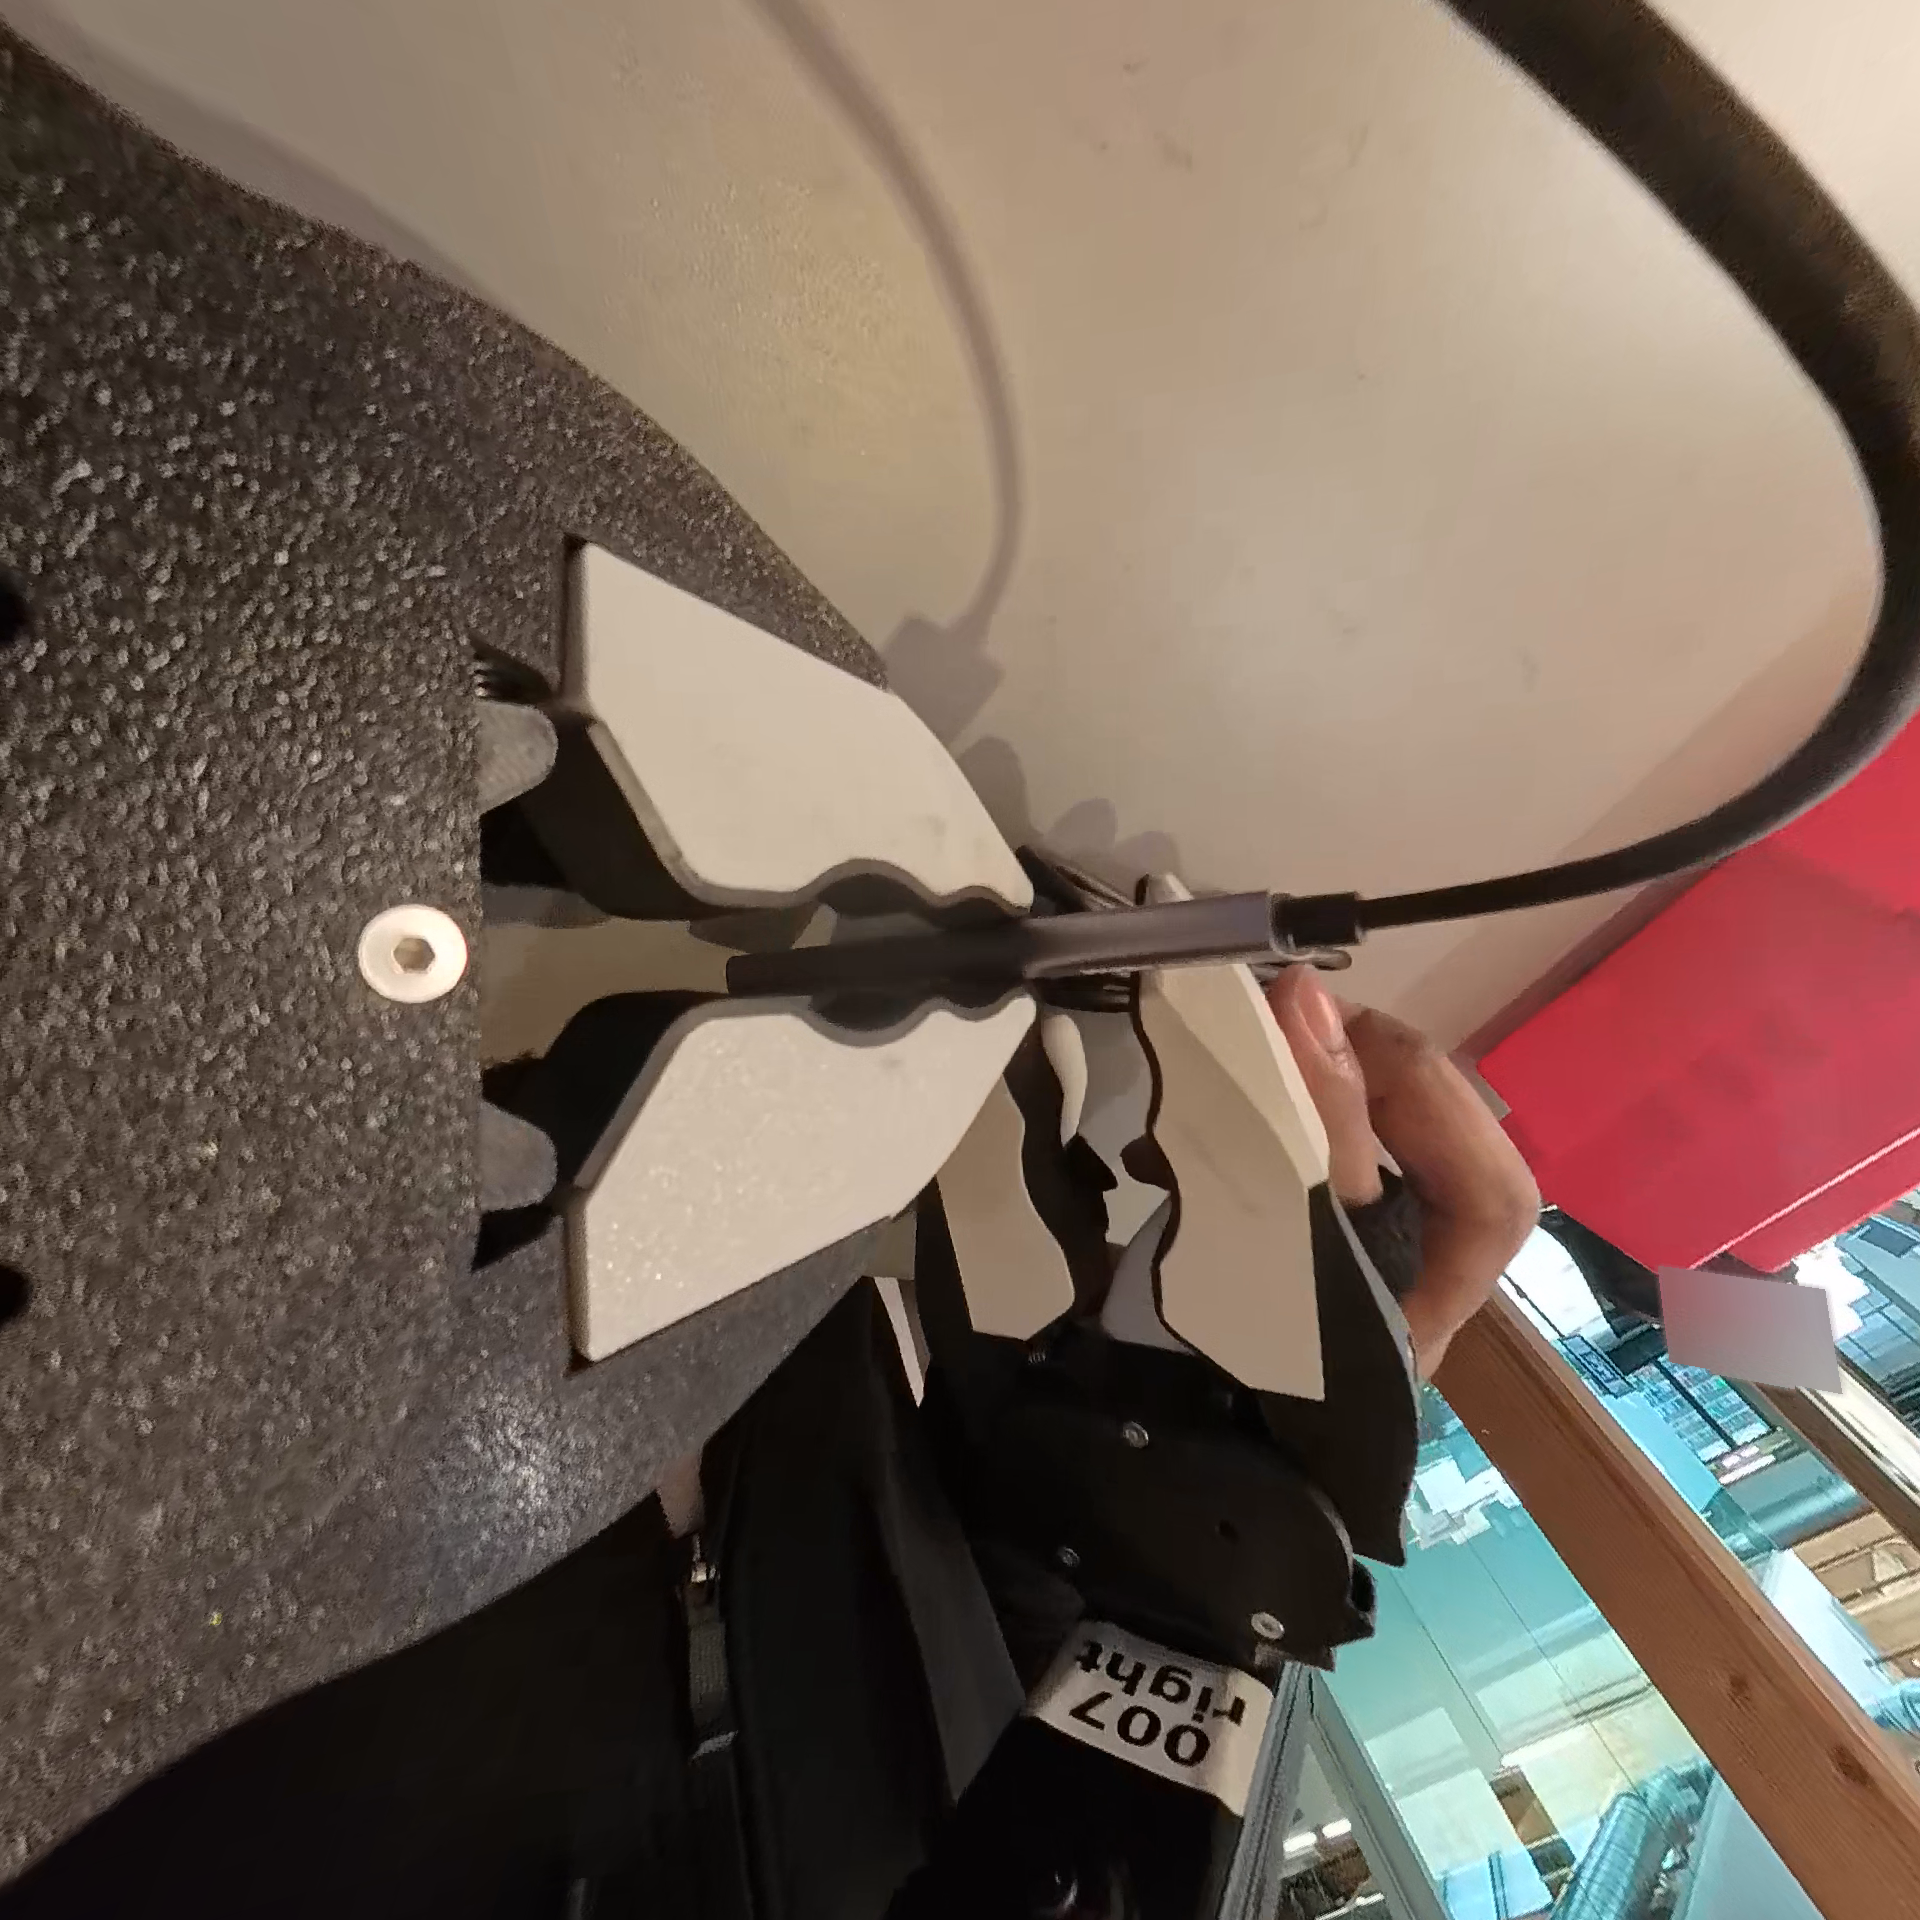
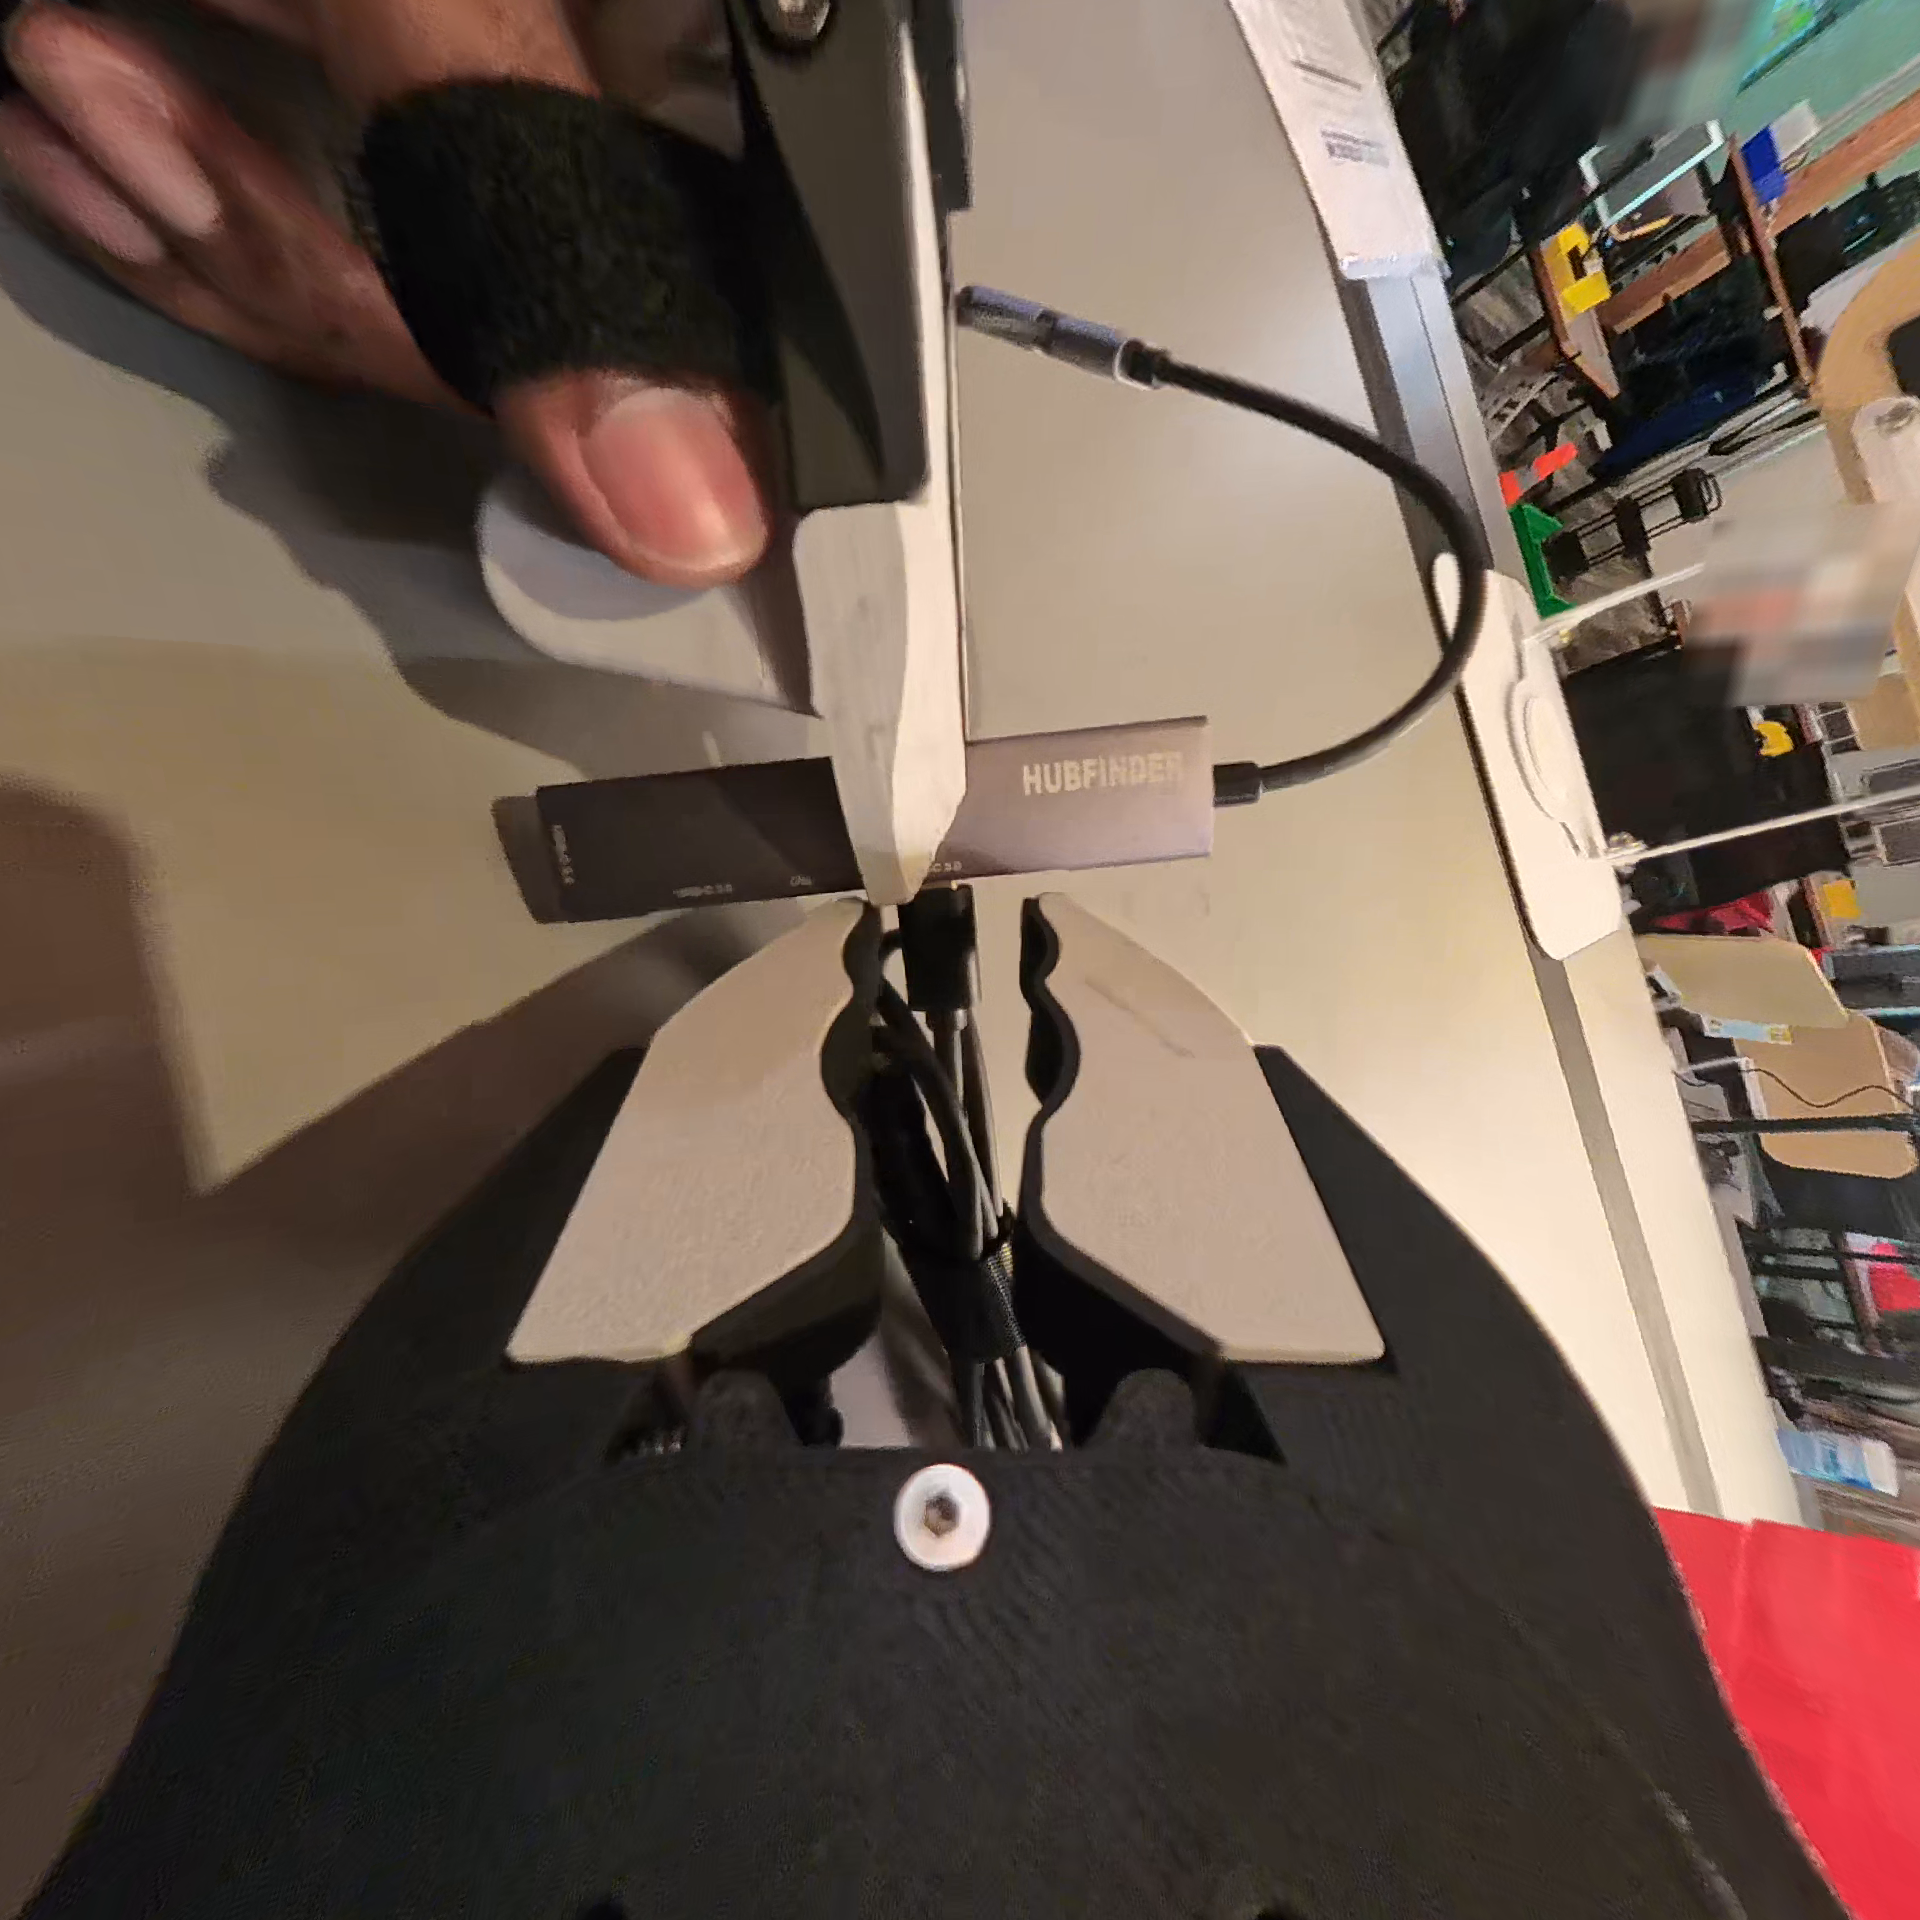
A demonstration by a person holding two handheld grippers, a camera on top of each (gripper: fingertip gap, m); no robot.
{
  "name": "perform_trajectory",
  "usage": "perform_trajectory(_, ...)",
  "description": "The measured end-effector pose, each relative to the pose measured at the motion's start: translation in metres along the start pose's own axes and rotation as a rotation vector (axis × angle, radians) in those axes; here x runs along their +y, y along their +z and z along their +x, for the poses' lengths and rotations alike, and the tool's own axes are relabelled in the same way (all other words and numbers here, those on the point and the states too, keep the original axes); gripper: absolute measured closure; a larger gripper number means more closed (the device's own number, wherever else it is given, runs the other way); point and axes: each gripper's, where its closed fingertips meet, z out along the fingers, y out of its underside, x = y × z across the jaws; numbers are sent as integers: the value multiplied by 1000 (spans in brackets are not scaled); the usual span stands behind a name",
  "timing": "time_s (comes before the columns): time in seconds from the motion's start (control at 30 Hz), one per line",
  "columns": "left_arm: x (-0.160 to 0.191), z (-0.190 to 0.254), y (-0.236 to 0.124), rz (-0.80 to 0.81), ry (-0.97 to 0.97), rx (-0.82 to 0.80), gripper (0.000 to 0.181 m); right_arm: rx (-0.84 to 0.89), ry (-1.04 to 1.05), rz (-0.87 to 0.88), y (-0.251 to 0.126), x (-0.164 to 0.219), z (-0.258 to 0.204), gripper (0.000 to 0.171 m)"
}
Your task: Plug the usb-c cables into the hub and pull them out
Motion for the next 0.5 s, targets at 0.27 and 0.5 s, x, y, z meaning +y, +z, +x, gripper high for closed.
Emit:
perform_trajectory(0.27,10,0,-15,-41,0,53,171,-39,-189,-5,7,-12,-11,157)
perform_trajectory(0.5,6,5,-21,2,-48,144,171,-58,-194,-2,2,-18,-8,157)
